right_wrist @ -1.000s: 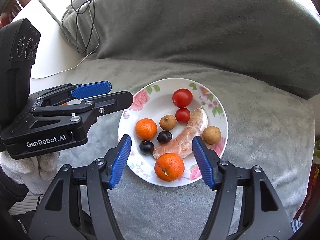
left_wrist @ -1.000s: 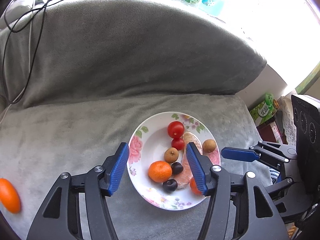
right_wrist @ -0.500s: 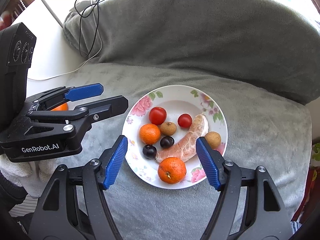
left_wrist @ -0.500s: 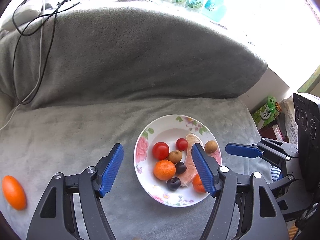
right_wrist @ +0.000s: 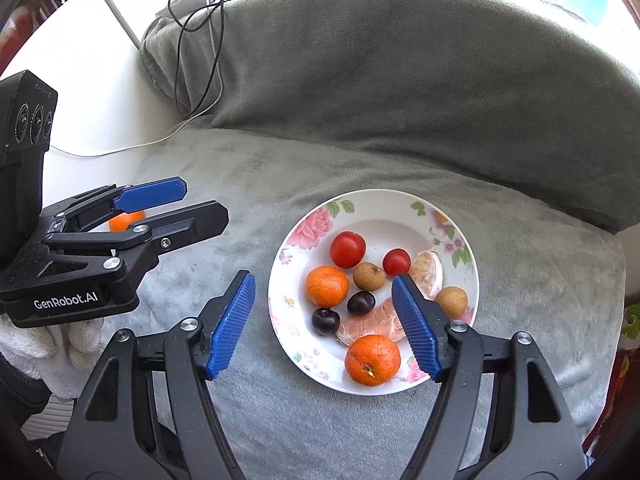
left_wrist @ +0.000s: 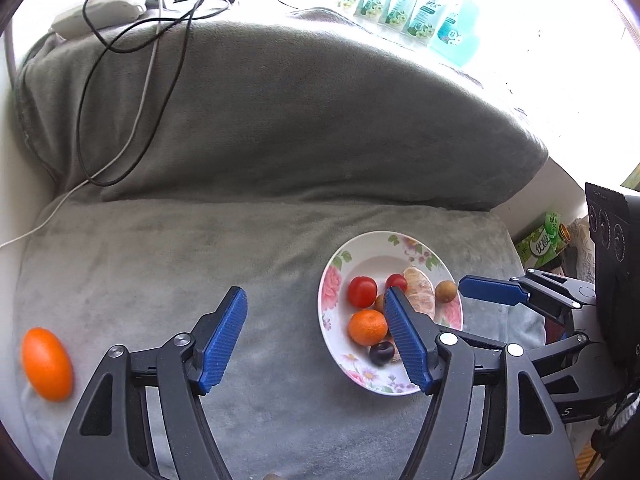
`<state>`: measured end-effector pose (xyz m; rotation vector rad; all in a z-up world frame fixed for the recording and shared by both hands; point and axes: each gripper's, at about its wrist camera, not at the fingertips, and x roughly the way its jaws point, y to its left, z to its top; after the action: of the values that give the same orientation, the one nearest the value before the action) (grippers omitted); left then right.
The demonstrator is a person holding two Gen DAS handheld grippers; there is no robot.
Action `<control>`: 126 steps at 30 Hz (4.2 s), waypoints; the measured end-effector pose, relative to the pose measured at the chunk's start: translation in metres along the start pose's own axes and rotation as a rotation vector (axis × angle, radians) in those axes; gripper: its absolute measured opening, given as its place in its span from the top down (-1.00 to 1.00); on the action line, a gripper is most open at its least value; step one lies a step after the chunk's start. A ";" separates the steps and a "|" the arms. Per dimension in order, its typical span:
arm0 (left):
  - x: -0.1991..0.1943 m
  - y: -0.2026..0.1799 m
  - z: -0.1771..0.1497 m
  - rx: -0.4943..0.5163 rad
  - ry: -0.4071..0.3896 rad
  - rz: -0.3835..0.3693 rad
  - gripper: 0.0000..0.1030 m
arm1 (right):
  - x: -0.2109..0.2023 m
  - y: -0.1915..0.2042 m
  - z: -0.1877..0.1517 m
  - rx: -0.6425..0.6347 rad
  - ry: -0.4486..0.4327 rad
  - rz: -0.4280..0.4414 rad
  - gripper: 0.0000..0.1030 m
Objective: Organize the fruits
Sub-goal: 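Withdraw both open grippers from the plate, then move the right gripper to the large orange on the blanket, then close the right gripper on the large orange and lift it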
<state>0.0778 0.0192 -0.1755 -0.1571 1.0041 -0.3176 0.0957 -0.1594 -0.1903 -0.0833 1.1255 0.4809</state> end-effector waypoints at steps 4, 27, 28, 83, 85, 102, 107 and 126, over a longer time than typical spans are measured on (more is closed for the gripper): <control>-0.009 0.015 -0.005 -0.036 -0.013 0.019 -0.37 | 0.004 0.013 0.006 -0.028 0.002 0.008 -0.43; -0.065 0.099 -0.054 -0.234 -0.082 0.152 -0.37 | 0.033 0.090 0.035 -0.152 -0.026 0.067 -0.54; -0.068 0.103 -0.058 -0.248 -0.086 0.158 -0.37 | 0.035 0.093 0.036 -0.152 -0.028 0.075 -0.64; -0.039 0.238 -0.120 -0.455 -0.046 0.106 -0.24 | 0.214 0.276 0.079 -0.274 0.330 0.403 -0.53; -0.037 0.238 -0.120 -0.455 -0.044 0.102 -0.21 | 0.216 0.277 0.078 -0.270 0.336 0.414 -0.49; -0.039 0.235 -0.118 -0.433 -0.035 0.116 -0.13 | 0.217 0.287 0.069 -0.242 0.334 0.440 -0.22; -0.040 0.230 -0.114 -0.424 -0.036 0.119 -0.13 | 0.211 0.277 0.069 -0.232 0.325 0.442 -0.21; -0.041 0.167 -0.082 -0.296 -0.043 0.084 -0.13 | 0.167 0.218 0.072 -0.146 0.239 0.418 -0.21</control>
<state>0.0193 0.1913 -0.2321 -0.3871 1.0081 -0.0875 0.1242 0.1128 -0.2676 -0.0320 1.3471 0.9458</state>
